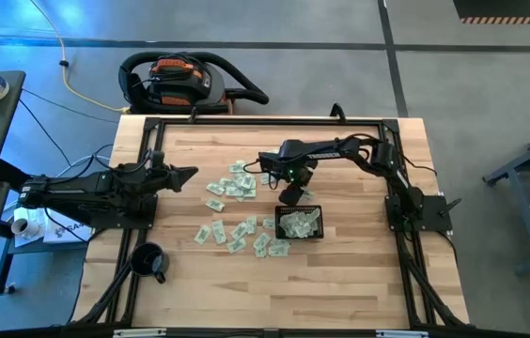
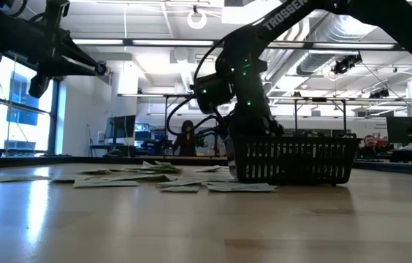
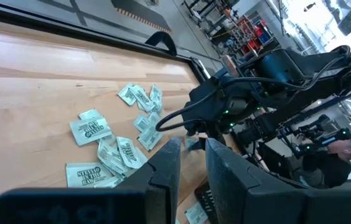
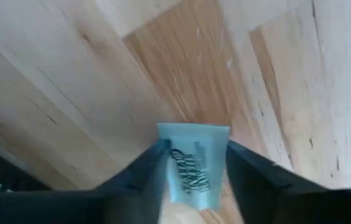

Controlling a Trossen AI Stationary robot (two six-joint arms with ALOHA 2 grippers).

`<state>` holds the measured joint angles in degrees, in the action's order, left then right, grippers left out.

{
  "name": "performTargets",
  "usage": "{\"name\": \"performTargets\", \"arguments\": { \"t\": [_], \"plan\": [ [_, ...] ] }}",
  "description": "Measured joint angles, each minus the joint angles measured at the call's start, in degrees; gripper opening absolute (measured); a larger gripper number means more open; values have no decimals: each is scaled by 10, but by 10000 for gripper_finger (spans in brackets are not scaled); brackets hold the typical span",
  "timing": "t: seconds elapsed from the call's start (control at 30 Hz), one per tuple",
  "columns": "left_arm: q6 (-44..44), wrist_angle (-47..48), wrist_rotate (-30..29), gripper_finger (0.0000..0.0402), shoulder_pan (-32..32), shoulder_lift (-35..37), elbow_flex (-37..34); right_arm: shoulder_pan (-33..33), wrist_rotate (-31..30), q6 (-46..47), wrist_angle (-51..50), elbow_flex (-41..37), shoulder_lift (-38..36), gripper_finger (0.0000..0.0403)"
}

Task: Pick and place Stevia / Truvia into bins
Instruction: Put the green stevia packet into the black bin, then adjust the black bin

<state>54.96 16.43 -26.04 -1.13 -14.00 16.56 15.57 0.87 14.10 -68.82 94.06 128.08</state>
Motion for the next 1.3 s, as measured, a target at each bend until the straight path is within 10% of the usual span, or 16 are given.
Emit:
{"name": "performTargets", "arguments": {
  "t": [0.2, 0.83, 1.3],
  "plan": [
    [0, 0, 0, 111, 0, 0, 0, -1, -3, -10, -9, -2, -11, 15],
    [-26, 0, 20, 111, 0, 0, 0, -157, 103, 69, 23, -10, -147, 16],
    [-2, 0, 62, 111, 0, 0, 0, -171, 10, 119, -7, -10, -134, 208]
  ]
}}
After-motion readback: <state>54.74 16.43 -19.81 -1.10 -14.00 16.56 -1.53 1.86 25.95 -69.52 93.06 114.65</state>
